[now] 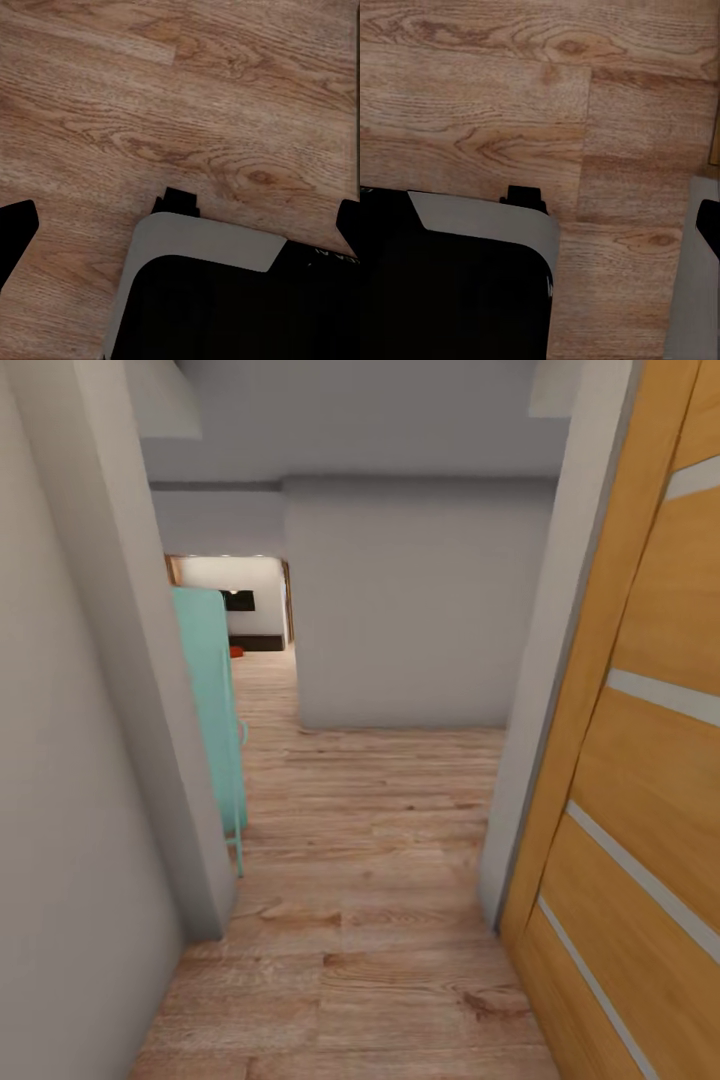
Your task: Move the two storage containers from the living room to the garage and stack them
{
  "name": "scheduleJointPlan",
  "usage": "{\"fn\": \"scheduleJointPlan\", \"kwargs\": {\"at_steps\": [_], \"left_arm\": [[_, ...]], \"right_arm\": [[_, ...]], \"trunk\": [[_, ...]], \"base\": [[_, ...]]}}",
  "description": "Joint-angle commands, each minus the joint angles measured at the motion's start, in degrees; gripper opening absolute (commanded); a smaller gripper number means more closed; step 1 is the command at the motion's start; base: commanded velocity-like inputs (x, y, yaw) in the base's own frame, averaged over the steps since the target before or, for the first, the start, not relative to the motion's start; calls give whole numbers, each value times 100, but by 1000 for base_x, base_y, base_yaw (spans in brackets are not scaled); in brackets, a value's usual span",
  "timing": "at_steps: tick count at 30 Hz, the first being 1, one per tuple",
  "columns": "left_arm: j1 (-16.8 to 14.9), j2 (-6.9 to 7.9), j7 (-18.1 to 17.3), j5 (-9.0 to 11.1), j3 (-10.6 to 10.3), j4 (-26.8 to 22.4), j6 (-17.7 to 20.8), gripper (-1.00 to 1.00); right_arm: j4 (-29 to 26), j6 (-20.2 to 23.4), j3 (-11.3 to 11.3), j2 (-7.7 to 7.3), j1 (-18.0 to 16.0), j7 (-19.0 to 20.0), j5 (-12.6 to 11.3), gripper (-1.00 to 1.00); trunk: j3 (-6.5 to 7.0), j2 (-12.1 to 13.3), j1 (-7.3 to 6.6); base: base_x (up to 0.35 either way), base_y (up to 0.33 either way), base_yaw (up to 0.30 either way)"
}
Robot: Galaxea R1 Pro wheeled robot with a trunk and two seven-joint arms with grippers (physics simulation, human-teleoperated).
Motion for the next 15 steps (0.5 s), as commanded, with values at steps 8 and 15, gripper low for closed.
{"fn": "scheduleJointPlan", "kwargs": {"at_steps": [8,15], "left_arm": [[-4,-3,5,4,31,5,-17,100],[-4,-2,5,4,31,5,-22,100]], "right_arm": [[17,-32,51,1,-7,-3,-55,100],[17,-33,43,0,-7,-3,-69,100]], "trunk": [[-6,-3,3],[-6,-3,3]], "base": [[322,0,0],[322,0,0]]}}
